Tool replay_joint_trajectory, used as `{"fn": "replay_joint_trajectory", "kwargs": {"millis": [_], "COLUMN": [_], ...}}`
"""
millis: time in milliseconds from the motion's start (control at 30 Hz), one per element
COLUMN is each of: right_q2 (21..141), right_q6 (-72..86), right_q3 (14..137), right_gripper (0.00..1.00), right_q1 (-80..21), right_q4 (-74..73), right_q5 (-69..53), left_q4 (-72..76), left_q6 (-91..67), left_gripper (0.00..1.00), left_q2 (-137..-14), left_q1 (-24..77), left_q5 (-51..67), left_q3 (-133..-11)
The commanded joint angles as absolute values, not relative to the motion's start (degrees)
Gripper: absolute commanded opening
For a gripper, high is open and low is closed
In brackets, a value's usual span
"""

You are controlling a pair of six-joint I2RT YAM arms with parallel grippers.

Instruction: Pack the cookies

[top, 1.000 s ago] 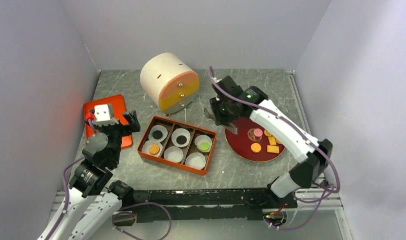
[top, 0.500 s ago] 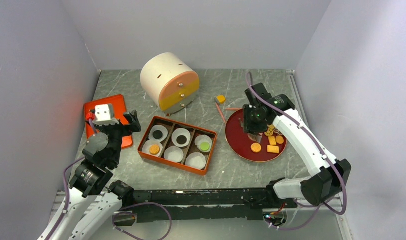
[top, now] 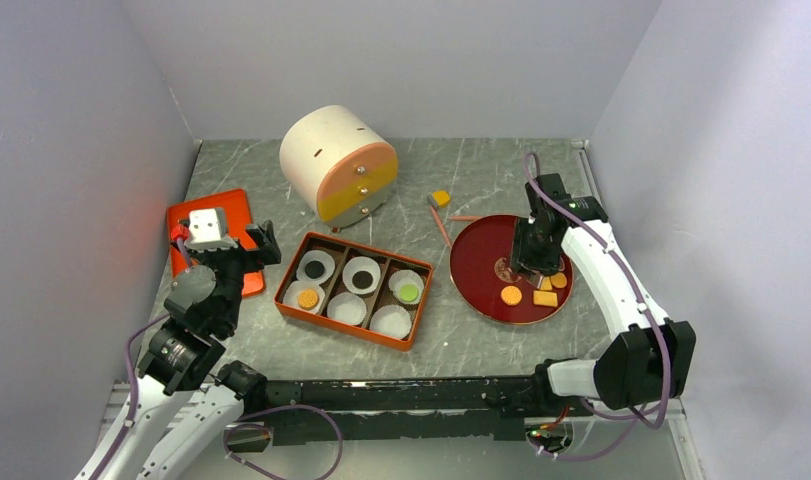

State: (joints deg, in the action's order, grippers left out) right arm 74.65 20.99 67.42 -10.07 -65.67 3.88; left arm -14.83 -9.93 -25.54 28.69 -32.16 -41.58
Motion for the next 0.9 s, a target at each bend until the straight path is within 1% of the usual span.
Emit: {"fn": "replay_joint_trajectory", "kwargs": {"millis": [0, 367, 867], "right_q2": [75.3, 76.9, 76.7], "right_q6": [18.7, 17.8, 17.3], "right_q3": [66.9, 66.1, 69.4], "right_gripper": [0.50, 0.51, 0.52], "right_q1": [-8.1, -6.4, -5.9], "right_q4": [-62.3, -60.9, -63.8], "right_q5": [2.4, 2.5, 3.9], "left_q4": [-12.9, -12.8, -12.5], "left_q6": [-9.8, -9.7, -9.7], "left_gripper": [0.96, 0.96, 0.96], "left_q2": [-25.4, -25.5, -25.4], "left_q1": [28.5, 28.5, 28.5], "left_q5": [-31.4, -31.6, -31.4], "left_q3": [-42.6, -42.5, -42.4]}}
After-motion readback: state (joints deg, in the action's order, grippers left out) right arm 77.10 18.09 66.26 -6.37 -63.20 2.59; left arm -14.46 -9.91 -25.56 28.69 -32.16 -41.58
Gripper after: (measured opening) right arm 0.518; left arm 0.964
